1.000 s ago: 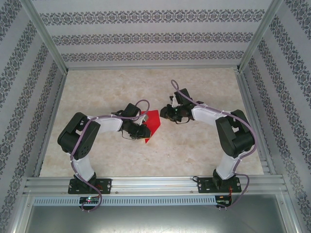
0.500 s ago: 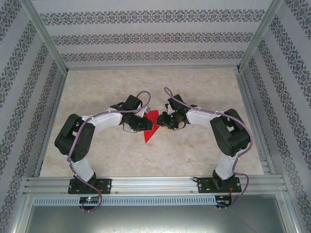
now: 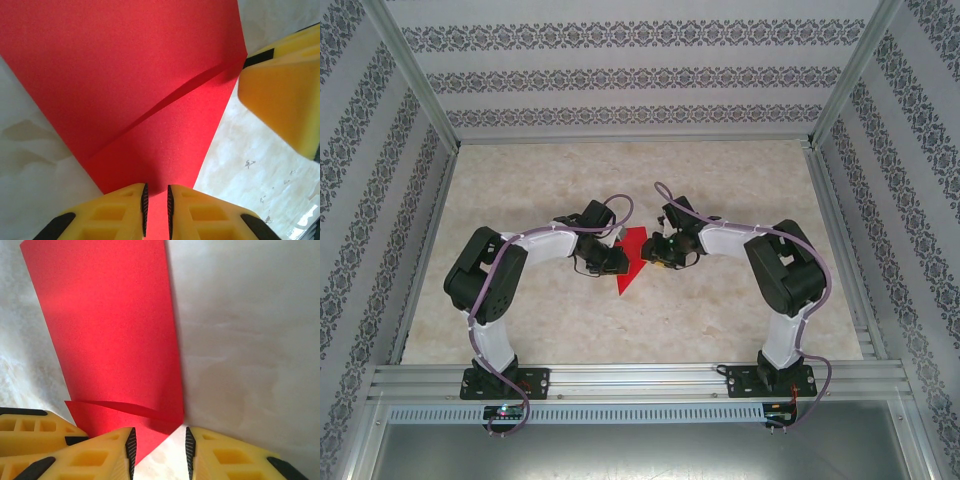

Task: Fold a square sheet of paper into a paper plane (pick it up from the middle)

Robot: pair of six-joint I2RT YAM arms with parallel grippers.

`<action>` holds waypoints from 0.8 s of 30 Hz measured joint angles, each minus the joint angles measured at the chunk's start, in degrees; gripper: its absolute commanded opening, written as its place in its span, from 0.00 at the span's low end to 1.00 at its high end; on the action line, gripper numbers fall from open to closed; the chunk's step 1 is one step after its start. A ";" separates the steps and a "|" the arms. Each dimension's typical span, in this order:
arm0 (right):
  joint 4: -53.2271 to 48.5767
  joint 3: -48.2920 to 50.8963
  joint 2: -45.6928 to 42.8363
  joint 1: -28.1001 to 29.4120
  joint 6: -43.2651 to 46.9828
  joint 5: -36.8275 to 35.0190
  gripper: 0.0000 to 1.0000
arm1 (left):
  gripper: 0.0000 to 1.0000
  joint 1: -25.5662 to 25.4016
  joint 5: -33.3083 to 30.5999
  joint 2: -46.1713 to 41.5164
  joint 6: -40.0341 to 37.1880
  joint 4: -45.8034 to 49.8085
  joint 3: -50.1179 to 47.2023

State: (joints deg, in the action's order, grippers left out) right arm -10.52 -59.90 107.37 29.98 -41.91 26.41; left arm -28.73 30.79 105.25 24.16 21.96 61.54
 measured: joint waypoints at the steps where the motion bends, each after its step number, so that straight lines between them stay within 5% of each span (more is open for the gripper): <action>1: -0.09 -0.17 0.04 0.02 -0.13 0.02 0.33 | 0.22 0.02 -0.02 0.00 -0.02 0.02 0.00; 24: 6.10 -0.57 0.57 1.05 -4.46 4.76 0.23 | 0.20 1.62 1.07 0.20 -0.22 0.13 -0.02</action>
State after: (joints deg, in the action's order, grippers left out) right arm -4.43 -60.47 107.94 31.03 -46.37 31.18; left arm -27.11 31.86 105.45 23.94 22.09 61.52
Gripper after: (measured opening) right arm 0.247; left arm 0.200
